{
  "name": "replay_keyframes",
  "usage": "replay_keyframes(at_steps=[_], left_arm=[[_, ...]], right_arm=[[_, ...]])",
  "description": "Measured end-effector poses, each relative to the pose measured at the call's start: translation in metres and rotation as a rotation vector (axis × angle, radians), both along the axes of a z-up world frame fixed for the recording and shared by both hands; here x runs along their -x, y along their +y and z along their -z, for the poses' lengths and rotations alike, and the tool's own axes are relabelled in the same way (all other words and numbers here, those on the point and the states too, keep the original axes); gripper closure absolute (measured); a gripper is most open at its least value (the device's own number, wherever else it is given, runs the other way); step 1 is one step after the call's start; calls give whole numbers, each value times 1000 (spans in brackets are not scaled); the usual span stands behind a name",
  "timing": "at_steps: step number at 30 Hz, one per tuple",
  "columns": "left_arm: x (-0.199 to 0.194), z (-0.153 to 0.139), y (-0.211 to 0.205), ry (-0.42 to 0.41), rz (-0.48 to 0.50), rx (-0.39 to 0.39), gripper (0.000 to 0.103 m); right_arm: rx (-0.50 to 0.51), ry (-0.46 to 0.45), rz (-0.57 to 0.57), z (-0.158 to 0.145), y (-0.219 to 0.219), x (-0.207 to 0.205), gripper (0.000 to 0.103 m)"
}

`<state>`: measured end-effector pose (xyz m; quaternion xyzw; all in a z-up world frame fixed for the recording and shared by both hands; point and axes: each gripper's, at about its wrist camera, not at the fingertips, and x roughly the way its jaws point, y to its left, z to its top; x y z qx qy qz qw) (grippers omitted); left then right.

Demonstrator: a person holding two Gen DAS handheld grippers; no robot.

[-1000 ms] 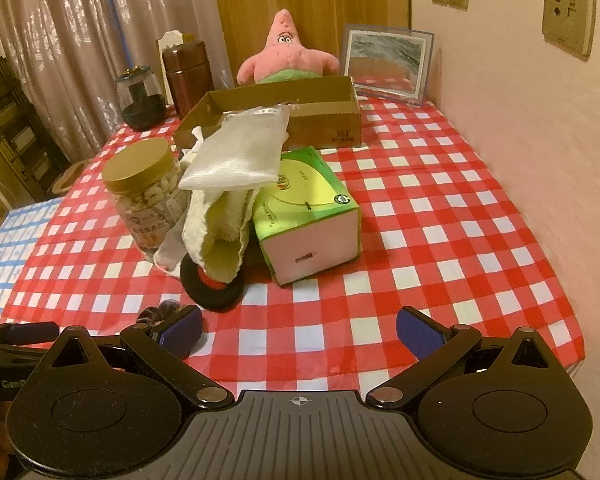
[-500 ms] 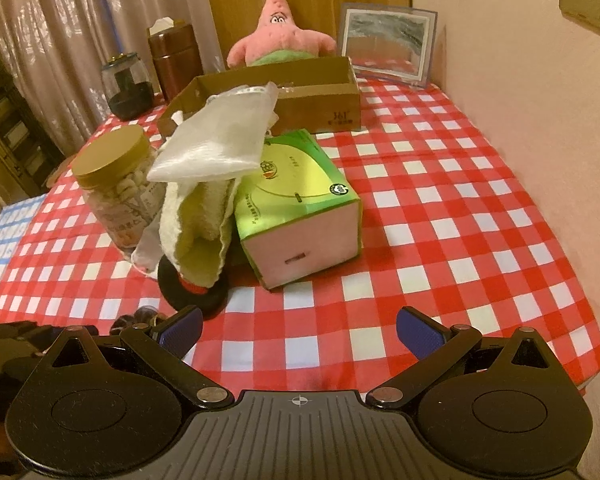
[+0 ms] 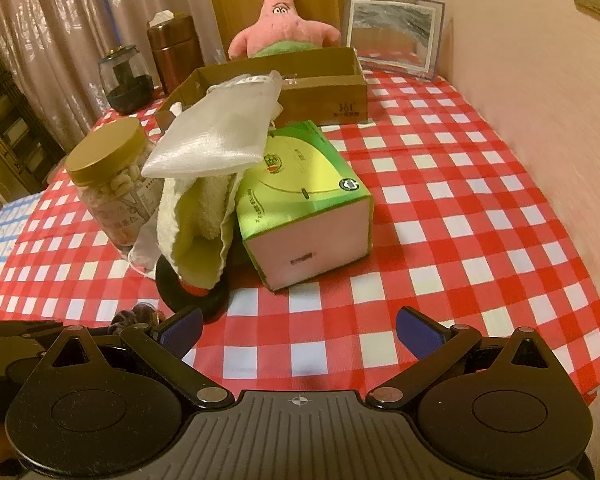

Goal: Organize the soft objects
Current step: 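Grasp the purple scrunchie with the left tool while the right tool grasps the clear mesh bag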

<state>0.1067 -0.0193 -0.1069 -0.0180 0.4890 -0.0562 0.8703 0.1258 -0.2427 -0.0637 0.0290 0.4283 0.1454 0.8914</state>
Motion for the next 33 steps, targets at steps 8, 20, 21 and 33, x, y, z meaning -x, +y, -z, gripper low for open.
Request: replay_keyframes(at_steps=[8, 20, 21, 33], left_arm=[[5, -23, 8, -43, -19, 13, 78], [6, -72, 24, -137, -43, 7, 78], [5, -75, 25, -144, -46, 7, 78], [-16, -103, 43, -208, -69, 12, 78]], right_arm=[[-14, -46, -16, -16, 4, 3, 1], [-46, -147, -68, -48, 17, -2, 1], [-48, -156, -71, -50, 18, -4, 1], [-59, -199, -107, -51, 41, -52, 2]])
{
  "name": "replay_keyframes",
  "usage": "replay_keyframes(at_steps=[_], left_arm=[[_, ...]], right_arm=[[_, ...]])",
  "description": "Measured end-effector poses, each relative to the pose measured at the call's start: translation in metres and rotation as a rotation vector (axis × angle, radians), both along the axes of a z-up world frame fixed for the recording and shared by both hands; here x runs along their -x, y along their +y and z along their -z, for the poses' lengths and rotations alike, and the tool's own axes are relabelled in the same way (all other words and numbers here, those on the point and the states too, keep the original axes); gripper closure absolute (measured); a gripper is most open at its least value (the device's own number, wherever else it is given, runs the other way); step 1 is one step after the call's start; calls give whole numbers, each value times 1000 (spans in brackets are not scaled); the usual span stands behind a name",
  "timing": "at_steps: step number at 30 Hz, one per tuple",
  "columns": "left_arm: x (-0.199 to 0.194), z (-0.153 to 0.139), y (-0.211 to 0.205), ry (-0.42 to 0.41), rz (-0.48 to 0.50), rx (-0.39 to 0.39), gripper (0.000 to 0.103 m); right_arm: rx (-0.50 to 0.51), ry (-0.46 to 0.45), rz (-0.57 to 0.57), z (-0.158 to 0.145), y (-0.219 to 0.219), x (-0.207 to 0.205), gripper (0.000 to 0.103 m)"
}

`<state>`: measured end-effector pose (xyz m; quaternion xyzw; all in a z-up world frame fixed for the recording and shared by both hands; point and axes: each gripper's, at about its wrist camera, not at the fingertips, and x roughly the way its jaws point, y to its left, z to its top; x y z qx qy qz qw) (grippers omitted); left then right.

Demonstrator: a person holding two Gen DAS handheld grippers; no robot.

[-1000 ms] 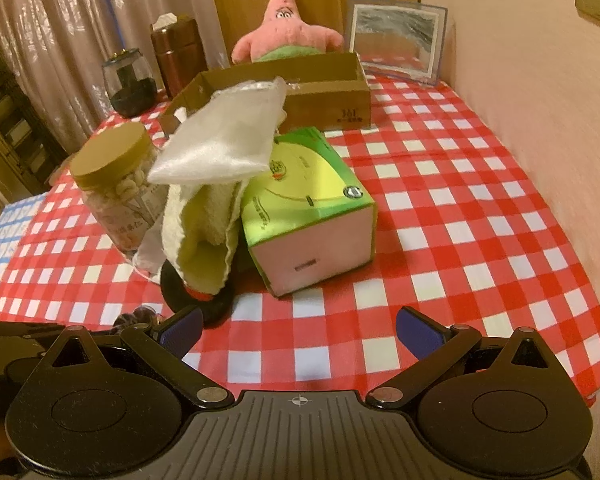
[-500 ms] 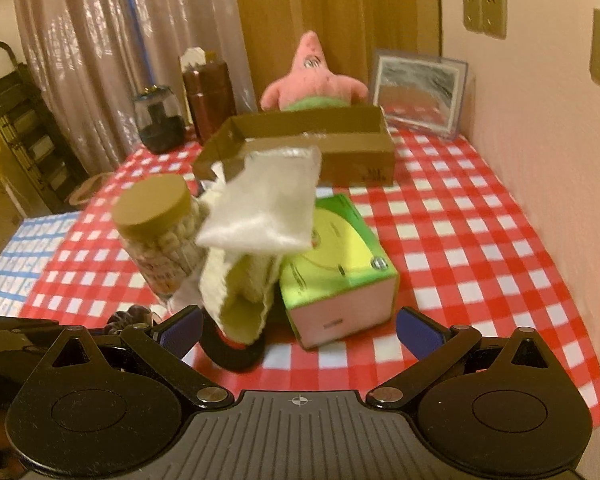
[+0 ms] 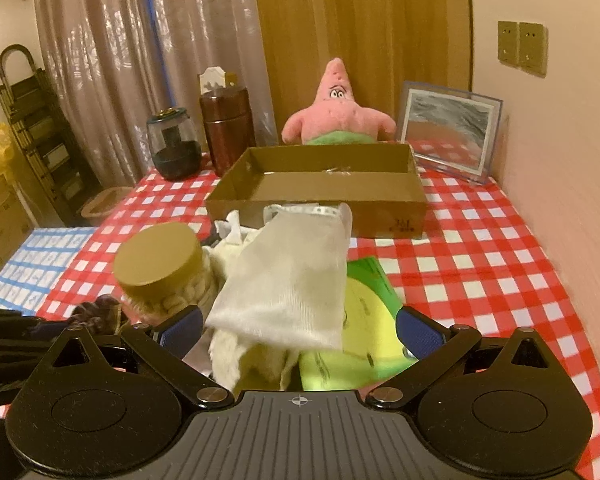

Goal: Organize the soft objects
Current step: 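Grasp the purple scrunchie with the left tool while the right tool grasps the clear mesh bag, then carry scrunchie and mesh bag into the cardboard box and open both tools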

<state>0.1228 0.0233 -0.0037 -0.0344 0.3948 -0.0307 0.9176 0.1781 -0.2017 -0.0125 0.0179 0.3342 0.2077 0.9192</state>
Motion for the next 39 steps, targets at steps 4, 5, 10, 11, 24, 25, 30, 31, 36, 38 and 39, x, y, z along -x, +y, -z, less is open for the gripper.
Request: replay_keyframes(at_steps=[4, 5, 10, 11, 24, 25, 30, 31, 36, 38, 39], left_arm=[[-7, 1, 3, 0, -3, 12, 78], [-8, 2, 3, 0, -4, 15, 78], [-11, 4, 5, 0, -8, 25, 78], [-11, 5, 5, 1, -8, 26, 78], [-3, -5, 4, -3, 0, 33, 78], [-2, -7, 3, -7, 3, 35, 78], [0, -19, 1, -27, 13, 34, 78], [-1, -21, 1, -31, 14, 34, 78], [-2, -32, 1, -51, 23, 46, 78], [-4, -37, 1, -58, 33, 50, 78], [-5, -39, 1, -61, 36, 47, 78]], right_arm=[[-9, 21, -19, 8, 6, -18, 14], [-6, 27, -23, 10, 9, -22, 16], [16, 46, -39, 20, 17, -31, 42], [20, 45, -39, 20, 18, -30, 49], [17, 8, -20, 8, 7, -15, 101], [14, -3, -18, 4, 4, -13, 101], [1, -47, -9, -16, -7, -6, 102], [0, -56, -6, -21, -9, -6, 102], [-2, -97, 7, -40, -20, -6, 102], [1, -111, 10, -46, -23, -6, 102], [2, -117, 11, -49, -24, -6, 102]])
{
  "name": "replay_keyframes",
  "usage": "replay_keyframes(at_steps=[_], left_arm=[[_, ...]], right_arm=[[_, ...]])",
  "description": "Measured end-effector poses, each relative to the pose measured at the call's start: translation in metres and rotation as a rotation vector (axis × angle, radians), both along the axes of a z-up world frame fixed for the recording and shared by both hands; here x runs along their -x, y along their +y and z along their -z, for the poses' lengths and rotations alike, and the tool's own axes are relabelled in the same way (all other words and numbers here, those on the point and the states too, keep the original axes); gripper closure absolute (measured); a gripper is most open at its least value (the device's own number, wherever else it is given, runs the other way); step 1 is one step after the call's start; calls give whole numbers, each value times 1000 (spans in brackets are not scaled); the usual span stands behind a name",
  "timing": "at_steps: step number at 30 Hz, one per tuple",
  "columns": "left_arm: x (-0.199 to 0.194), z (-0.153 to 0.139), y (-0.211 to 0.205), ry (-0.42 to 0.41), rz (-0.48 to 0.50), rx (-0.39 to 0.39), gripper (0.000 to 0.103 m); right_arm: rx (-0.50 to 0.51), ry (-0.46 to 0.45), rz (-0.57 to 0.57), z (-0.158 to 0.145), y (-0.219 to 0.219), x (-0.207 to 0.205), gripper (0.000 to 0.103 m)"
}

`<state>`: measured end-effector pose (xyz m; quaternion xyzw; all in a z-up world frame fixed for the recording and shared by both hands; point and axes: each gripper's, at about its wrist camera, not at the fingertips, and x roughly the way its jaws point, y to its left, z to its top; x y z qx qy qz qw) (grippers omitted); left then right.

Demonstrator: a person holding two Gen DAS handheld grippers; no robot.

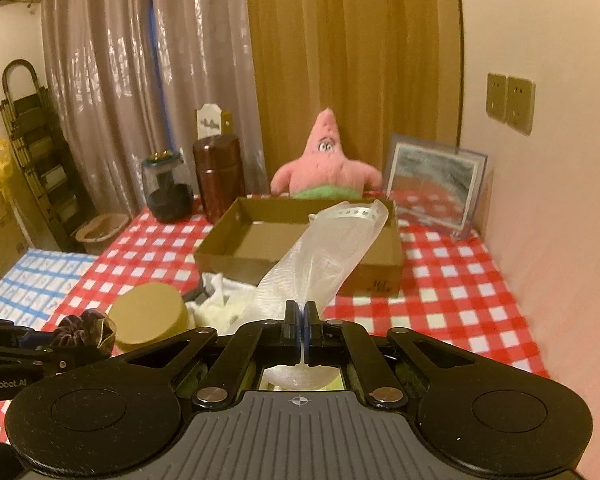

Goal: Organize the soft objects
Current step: 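Carry scrunchie and mesh bag into the cardboard box and open both tools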

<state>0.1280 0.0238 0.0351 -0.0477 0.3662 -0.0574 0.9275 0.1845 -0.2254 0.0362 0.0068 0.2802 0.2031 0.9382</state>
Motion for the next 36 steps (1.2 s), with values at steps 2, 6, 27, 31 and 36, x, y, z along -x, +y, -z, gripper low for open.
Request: replay_keyframes(at_steps=[2, 6, 27, 31, 36], left_arm=[[-3, -4, 0, -6, 7, -8, 78], [-11, -12, 2, -15, 18, -16, 78], [-114, -27, 9, -43, 92, -55, 78], [-146, -33, 11, -59, 110, -63, 78], [-190, -33, 10, -53, 126, -77, 78]], right_arm=[[1, -10, 1, -4, -2, -2, 102], [-3, -30, 4, -14, -6, -9, 102], [18, -37, -16, -23, -13, -106, 102], [7, -22, -20, -21, -11, -133, 102], [-8, 5, -30, -13, -4, -167, 102]])
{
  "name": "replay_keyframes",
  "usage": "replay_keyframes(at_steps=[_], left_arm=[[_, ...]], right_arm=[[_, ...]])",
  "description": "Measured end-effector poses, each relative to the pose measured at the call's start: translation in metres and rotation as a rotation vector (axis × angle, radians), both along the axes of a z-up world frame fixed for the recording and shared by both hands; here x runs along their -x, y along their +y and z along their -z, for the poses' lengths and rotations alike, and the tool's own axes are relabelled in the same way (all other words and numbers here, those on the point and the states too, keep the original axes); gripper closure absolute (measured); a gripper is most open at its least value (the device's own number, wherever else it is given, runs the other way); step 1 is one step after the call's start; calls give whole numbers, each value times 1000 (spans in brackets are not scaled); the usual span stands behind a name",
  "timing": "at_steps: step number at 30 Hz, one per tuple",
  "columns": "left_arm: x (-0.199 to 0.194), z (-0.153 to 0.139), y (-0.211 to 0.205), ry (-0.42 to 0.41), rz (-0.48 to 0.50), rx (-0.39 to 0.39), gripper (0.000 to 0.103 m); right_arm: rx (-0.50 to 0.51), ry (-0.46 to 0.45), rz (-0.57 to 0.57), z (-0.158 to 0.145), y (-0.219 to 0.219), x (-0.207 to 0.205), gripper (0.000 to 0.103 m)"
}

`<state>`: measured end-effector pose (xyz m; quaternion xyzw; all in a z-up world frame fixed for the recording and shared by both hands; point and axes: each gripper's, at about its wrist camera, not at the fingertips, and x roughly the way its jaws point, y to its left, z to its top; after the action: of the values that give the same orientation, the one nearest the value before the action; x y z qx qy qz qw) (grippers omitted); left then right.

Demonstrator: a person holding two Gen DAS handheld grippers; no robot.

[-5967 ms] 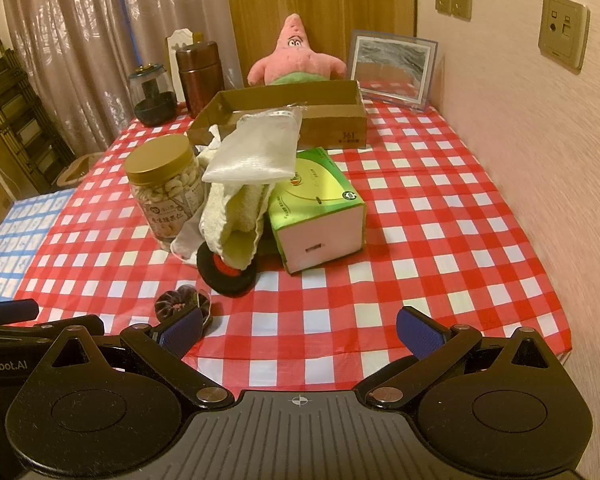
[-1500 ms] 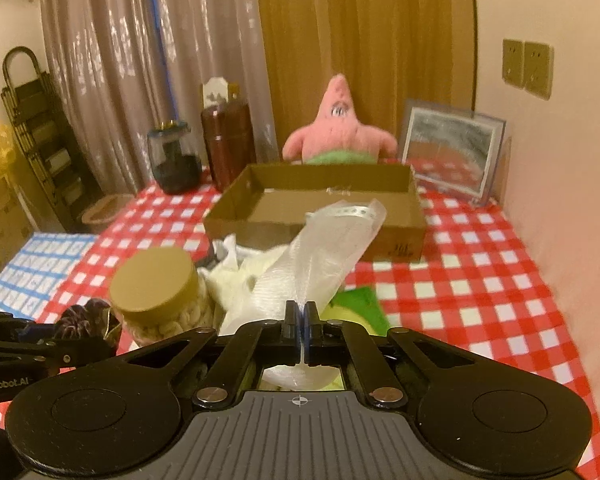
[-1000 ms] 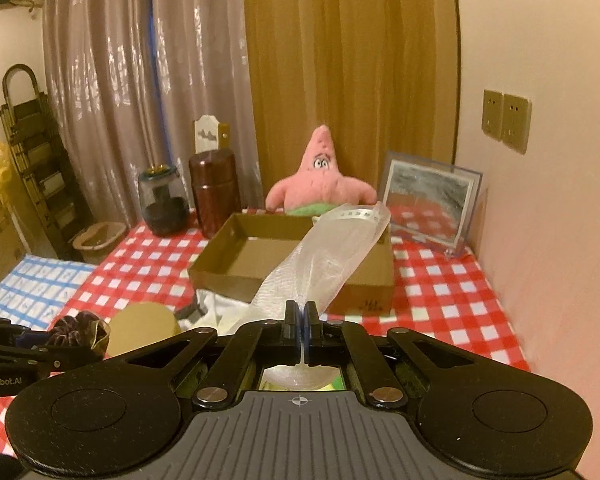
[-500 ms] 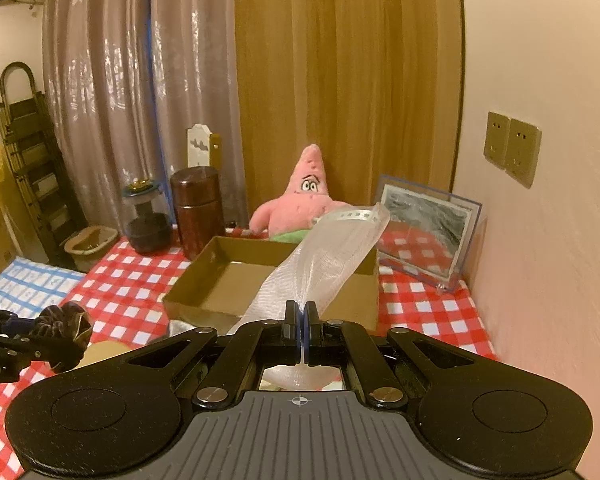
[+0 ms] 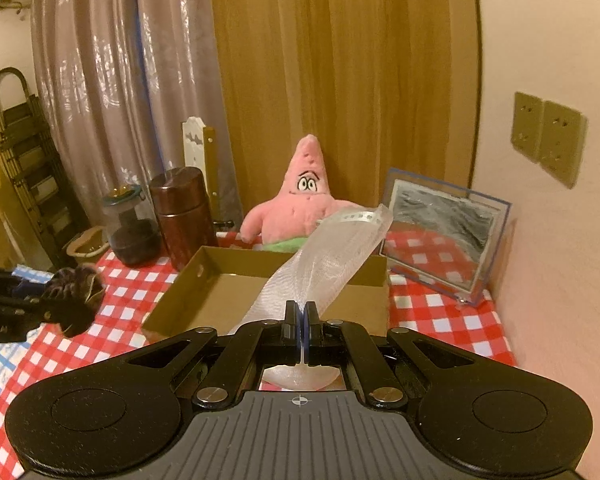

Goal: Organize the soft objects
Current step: 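Carry scrunchie and mesh bag into the cardboard box and open both tools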

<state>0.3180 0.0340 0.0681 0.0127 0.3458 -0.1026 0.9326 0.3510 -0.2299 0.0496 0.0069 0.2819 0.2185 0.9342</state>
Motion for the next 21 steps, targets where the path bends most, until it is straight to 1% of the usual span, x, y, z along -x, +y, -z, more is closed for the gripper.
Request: replay_keyframes(at_steps=[4, 7, 10, 14, 18, 21], left_arm=[[-38, 11, -2, 29, 20, -13, 78], [-64, 22, -1, 43, 29, 0, 78], [-89, 36, 1, 75, 35, 0, 78], [-113, 56, 2, 103, 47, -23, 78], [-139, 73, 8, 145, 50, -16, 77], [-154, 83, 10, 154, 51, -28, 77]], right_arm=[[1, 35, -15, 12, 9, -28, 102], [0, 67, -19, 24, 13, -48, 102], [-3, 89, -21, 37, 17, -66, 102], [-4, 104, -22, 51, 20, -88, 101], [-2, 135, -19, 67, 22, -110, 102], [-1, 158, -11, 78, 24, -123, 101]])
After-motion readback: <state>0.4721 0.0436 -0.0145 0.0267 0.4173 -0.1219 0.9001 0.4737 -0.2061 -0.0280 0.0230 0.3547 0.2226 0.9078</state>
